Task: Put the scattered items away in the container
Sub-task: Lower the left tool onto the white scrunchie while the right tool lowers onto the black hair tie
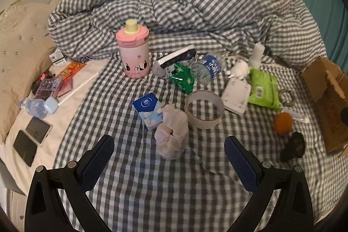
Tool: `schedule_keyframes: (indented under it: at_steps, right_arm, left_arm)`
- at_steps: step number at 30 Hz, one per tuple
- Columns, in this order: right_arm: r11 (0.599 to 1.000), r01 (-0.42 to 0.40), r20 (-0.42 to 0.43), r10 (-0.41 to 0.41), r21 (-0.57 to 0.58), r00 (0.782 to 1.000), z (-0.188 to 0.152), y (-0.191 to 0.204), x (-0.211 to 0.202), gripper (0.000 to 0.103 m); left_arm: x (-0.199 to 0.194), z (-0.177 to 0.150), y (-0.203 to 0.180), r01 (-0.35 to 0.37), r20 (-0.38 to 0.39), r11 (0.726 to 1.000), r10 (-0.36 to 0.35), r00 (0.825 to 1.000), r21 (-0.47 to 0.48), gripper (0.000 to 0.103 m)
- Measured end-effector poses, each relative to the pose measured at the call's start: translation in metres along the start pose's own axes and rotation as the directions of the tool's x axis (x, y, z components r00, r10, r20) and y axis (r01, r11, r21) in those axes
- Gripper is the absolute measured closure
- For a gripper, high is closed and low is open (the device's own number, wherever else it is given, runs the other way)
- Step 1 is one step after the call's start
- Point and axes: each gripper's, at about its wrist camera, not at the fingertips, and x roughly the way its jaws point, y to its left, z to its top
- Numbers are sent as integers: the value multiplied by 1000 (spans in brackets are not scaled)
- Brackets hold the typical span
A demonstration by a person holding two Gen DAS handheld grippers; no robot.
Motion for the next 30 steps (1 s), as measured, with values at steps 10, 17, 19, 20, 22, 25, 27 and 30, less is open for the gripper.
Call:
schedule_keyframes:
  at_steps: [10, 17, 19, 20, 22, 25, 27, 30]
  right_arm:
    - [1000, 13, -72, -14, -3, 997, -6, 3, 43, 0]
    - [1000, 22, -113, -20, 14, 993, -16, -7, 65, 0]
    - [1000, 27, -136, -25, 16, 990, -22, -10, 74, 0]
    - [999, 29, -148, -27, 16, 989, -26, -11, 78, 0]
    - [999, 29, -177, -26, 18, 984, -35, -13, 87, 0]
    - [999, 27, -214, -23, 17, 977, -48, -14, 101, 0]
    - [999, 30, -237, -27, 12, 971, -55, -14, 111, 0]
    - [999, 32, -266, -26, 17, 964, -66, -17, 124, 1]
  left_arm:
    - [77, 2, 4, 24, -78, 1000, -25, 997, -11, 0]
    - [105, -3, 0, 5, -114, 1000, -8, 993, -27, 6]
    - [114, -5, 0, -1, -134, 999, -4, 991, -34, 10]
    - [117, -5, 0, -7, -141, 999, 2, 990, -34, 12]
    - [124, -7, 2, -22, -156, 999, 15, 988, -41, 16]
    - [132, -10, 5, -25, -172, 998, 15, 985, -60, 23]
    - [136, -11, 7, -26, -182, 997, 12, 983, -70, 26]
    - [141, -11, 7, -26, -187, 997, 12, 982, -76, 28]
